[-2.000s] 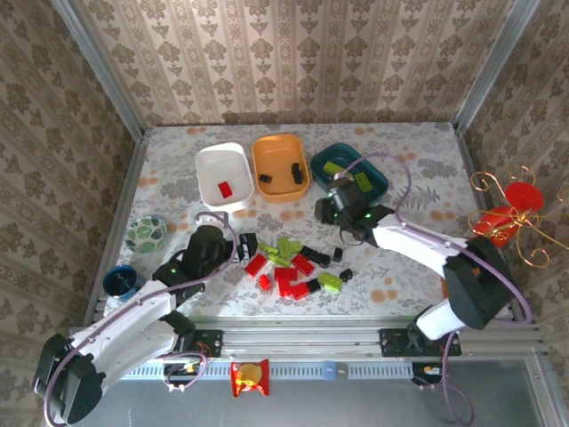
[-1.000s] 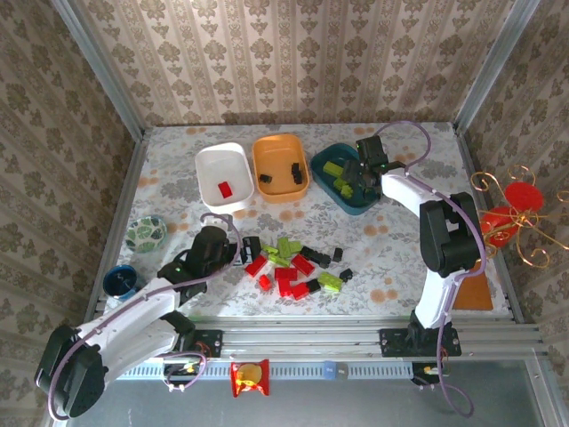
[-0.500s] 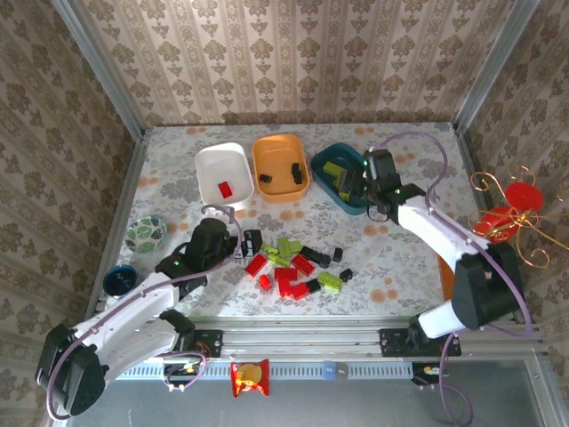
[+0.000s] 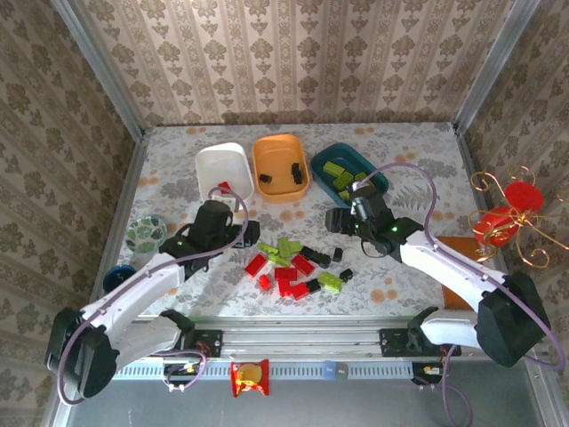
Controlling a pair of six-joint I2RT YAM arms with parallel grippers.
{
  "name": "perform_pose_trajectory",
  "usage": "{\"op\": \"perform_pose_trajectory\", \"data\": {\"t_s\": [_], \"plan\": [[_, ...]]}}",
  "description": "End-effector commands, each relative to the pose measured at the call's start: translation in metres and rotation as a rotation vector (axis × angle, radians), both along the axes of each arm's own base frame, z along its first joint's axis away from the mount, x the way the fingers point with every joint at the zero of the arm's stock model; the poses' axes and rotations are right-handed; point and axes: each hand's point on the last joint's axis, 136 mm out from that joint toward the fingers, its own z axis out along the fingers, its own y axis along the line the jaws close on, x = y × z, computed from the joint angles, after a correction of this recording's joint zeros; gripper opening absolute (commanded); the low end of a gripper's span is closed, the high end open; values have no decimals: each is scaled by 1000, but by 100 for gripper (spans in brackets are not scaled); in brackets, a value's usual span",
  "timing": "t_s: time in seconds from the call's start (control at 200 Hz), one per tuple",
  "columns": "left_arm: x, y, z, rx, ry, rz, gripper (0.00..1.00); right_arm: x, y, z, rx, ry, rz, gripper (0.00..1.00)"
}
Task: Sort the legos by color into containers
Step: Pick up the lego from the middle-left of the table.
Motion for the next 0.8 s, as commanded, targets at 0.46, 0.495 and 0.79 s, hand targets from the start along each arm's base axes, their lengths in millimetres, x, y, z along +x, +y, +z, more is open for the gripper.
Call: {"op": "perform_pose_trajectory", "data": {"t_s": [0.46,0.495,0.79], "plan": [[-59,-17,-79,163,258,-139,73,-5,-2,-14,-11,22,-18,72],[-61,-18,-82,175,262,-143,71,-5,-1,-15,-8,23,-18,72],[-60,-11,-99,303,281,-130,70,-6,-3,-10,0,9,-18,72]]}}
